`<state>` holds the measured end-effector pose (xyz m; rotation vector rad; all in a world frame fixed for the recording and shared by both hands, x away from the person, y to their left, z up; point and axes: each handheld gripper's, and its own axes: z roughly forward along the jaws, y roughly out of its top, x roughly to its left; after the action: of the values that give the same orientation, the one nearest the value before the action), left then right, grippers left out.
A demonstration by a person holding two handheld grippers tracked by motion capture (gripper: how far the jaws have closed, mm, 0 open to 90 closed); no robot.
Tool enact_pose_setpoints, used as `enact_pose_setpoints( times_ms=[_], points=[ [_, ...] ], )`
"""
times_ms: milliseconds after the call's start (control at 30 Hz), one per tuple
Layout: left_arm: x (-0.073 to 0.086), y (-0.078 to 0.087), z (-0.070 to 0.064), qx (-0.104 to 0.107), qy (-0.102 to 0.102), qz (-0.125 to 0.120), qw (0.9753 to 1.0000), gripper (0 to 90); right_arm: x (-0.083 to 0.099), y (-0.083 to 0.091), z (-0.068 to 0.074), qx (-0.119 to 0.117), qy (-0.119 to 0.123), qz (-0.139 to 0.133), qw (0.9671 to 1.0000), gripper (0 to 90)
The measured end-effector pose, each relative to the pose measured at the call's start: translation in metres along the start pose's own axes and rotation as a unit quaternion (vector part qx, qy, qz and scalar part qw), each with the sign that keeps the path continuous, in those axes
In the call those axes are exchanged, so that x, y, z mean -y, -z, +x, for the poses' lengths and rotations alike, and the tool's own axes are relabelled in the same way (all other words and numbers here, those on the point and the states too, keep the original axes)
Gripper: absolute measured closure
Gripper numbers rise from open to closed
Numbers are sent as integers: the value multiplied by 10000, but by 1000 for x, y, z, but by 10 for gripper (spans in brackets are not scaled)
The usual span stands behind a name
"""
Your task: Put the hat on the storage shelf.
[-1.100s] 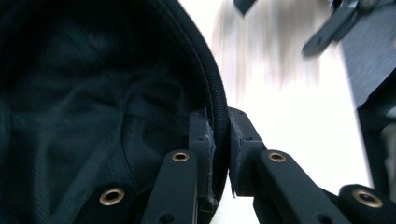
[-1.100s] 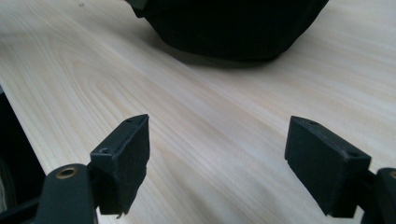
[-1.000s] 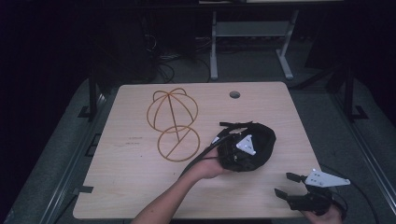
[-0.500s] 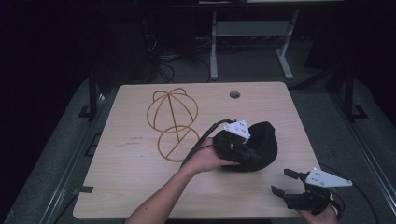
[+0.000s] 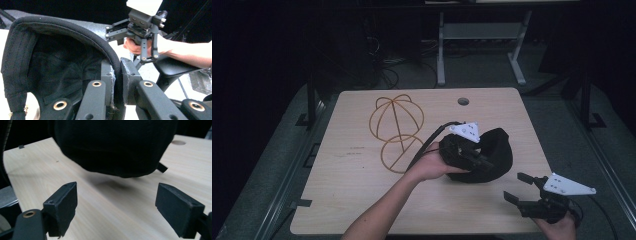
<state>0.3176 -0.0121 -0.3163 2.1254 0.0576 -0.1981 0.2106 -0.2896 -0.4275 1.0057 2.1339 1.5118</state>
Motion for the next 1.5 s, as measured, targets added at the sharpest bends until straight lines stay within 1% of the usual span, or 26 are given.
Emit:
enact_pose_setpoints(
  times_ms=[33, 133, 200, 233, 267, 367, 400, 433, 500, 533, 567, 600, 633, 667, 700, 733, 800, 900, 967, 1000, 1067, 1167, 1233, 1300, 1367, 1500],
  points=[
    [-3, 1, -3, 28, -40, -5, 10000, 818, -4, 1, -5, -44, 0, -113, 9999, 197],
    [-7, 0, -9, 61, -159, 60, 9998, 818, -9, -1, -9, -78, 16, -206, 9998, 207],
    [-9, 0, -10, 96, -196, 73, 9997, 818, -11, -2, -10, -78, 25, -203, 9998, 208],
    [-12, -2, -14, 178, -233, 64, 9996, 818, -13, -5, -13, -40, 64, -189, 9998, 216],
    [-12, -2, -14, 178, -233, 64, 9996, 818, -13, -6, -13, -35, 75, -212, 9997, 221],
    [-17, -8, -21, 314, -372, 169, 9987, 818, -11, -9, -13, 9, 80, -230, 9997, 234],
    [-17, -11, -23, 367, -405, 201, 9983, 818, -10, -10, -13, 6, 108, -204, 9997, 259],
    [-17, -14, -26, 402, -461, 260, 9978, 818, -9, -10, -12, -13, 137, -200, 9997, 298],
    [-17, -18, -32, 357, -617, 349, 9969, 818, -8, -10, -11, -119, 160, -217, 9996, 390],
    [-17, -19, -33, 353, -637, 354, 9967, 818, -8, -10, -11, -174, 191, -169, 9995, 435],
    [-16, -20, -33, 353, -623, 351, 9968, 818, -8, -10, -10, -196, 210, -156, 9995, 494],
    [-15, -21, -33, 345, -603, 342, 9970, 818, -8, -9, -9, -232, 189, -155, 9994, 583],
    [-14, -21, -33, 326, -622, 342, 9969, 818, -8, -7, -9, -274, 274, -174, 9991, 679],
    [-13, -21, -33, 311, -615, 339, 9970, 818, -8, -6, -7, -252, 392, -176, 9988, 730],
    [-12, -20, -32, 271, -618, 323, 9972, 817, -8, -5, -6, -182, 439, -147, 9988, 752],
    [-12, -19, -31, 258, -593, 309, 9974, 815, -8, -3, -5, -202, 396, -112, 9989, 769],
    [-10, -18, -30, 172, -565, 290, 9978, 811, -8, -3, -6, -222, 388, -109, 9989, 784],
    [-5, -16, -29, 109, -519, 234, 9983, 806, -9, -4, -6, -268, 312, -57, 9991, 792],
    [-3, -13, -28, 18, -517, 220, 9984, 798, -10, -5, -5, -290, 263, -34, 9992, 797],
    [-2, -12, -28, -2, -492, 179, 9986, 792, -11, -5, -4, -302, 252, -5, 9992, 797],
    [0, -10, -27, -25, -449, 188, 9988, 776, -13, -5, -4, -316, 225, 32, 9992, 802],
    [4, -6, -25, -89, -326, 161, 9993, 741, -17, -3, -3, -356, 148, 100, 9992, 809],
    [7, -2, -24, -189, -316, 182, 9992, 712, -20, -5, -3, -372, 112, 210, 9990, 809],
    [11, 2, -25, -266, -299, 125, 9991, 697, -22, -6, -3, -421, 152, 266, 9986, 811],
    [15, 8, -27, -425, -327, 151, 9984, 658, -24, -8, -5, -485, 127, 334, 9982, 813],
    [22, 23, -31, -697, -349, 208, 9967, 618, -30, -8, -10, -580, -45, 373, 9976, 815]
  ],
)
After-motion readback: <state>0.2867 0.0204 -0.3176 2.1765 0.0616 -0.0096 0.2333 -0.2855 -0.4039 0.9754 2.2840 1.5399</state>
